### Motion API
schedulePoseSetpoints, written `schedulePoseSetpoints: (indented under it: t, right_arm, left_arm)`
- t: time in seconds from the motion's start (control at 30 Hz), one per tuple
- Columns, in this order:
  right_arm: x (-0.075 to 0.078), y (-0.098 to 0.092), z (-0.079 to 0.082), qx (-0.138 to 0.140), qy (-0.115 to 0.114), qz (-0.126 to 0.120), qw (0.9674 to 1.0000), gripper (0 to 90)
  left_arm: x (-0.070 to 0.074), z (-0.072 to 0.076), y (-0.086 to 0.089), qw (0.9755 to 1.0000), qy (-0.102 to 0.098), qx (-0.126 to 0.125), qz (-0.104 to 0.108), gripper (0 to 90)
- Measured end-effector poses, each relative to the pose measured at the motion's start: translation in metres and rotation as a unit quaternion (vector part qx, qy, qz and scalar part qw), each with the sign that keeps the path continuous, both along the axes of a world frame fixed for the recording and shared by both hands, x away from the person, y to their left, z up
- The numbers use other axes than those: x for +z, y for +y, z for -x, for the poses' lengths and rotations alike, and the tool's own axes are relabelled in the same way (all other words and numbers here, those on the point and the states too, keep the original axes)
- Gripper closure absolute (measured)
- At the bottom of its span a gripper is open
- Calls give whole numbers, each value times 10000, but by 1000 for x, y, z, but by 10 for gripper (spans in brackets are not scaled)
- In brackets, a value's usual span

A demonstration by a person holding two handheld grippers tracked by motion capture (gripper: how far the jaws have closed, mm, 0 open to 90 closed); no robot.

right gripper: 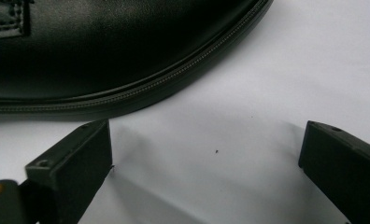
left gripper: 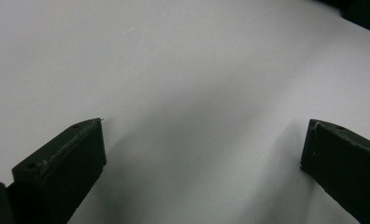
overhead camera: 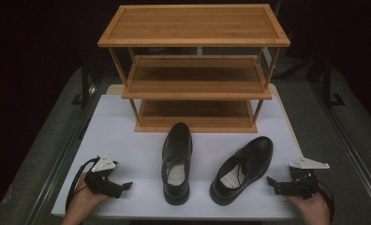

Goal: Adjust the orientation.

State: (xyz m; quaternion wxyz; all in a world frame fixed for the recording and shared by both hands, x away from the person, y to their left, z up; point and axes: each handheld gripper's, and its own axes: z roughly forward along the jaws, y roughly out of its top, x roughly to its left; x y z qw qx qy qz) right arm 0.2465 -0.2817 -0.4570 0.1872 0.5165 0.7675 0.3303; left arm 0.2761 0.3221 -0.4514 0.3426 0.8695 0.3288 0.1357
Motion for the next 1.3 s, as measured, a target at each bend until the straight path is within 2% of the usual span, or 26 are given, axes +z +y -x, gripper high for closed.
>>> schedulePoseSetpoints:
  t: [0.07,0.13,0.23,0.3,0.37,0.4,0.43,0.47,0.5,0.53,0.57,0.67,0.77,0.87,1.13,1.3]
  right_arm:
    - [1,0,1,-3,4,36,10000,60]
    - [5,-1,4,73,71,-98,9999,137]
    - [8,-1,6,94,35,-92,9999,171]
    - [11,-2,10,260,0,-221,9994,344]
    - [15,-1,14,420,-106,-313,9986,436]
    - [17,3,17,580,-148,-338,9976,548]
    - [17,3,17,580,-148,-338,9976,548]
    - [19,6,20,766,-192,-432,9959,639]
    - [19,6,20,766,-192,-432,9959,639]
    - [20,7,20,815,-199,-452,9955,676]
    - [21,9,21,891,-203,-472,9947,745]
    - [22,12,23,1058,-204,-583,9925,875]
    - [21,16,23,1163,-156,-574,9914,896]
    - [17,21,21,1283,-63,-691,9893,896]
    - [13,35,15,1493,78,-693,9863,897]
    - [12,38,13,1529,84,-648,9861,897]
  left_arm:
    - [0,0,0,10000,5,1,-1,0]
    - [0,0,0,10000,13,4,2,0]
    - [0,0,0,10000,11,6,5,0]
    - [0,0,0,10000,11,3,3,0]
    - [0,0,0,10000,11,1,0,0]
    - [0,0,0,10000,9,9,5,0]
    - [0,0,0,10000,9,9,5,0]
    - [0,0,0,10000,22,6,4,0]
    - [0,0,0,10000,22,6,4,0]
    - [0,0,0,10000,21,6,3,0]
    - [0,0,0,10000,22,7,4,0]
    - [0,0,0,10000,22,3,3,0]
    - [0,0,0,10000,22,6,4,0]
    - [0,0,0,10000,23,8,6,0]
    - [0,0,0,10000,26,7,8,0]
    - [0,0,0,10000,27,7,6,0]
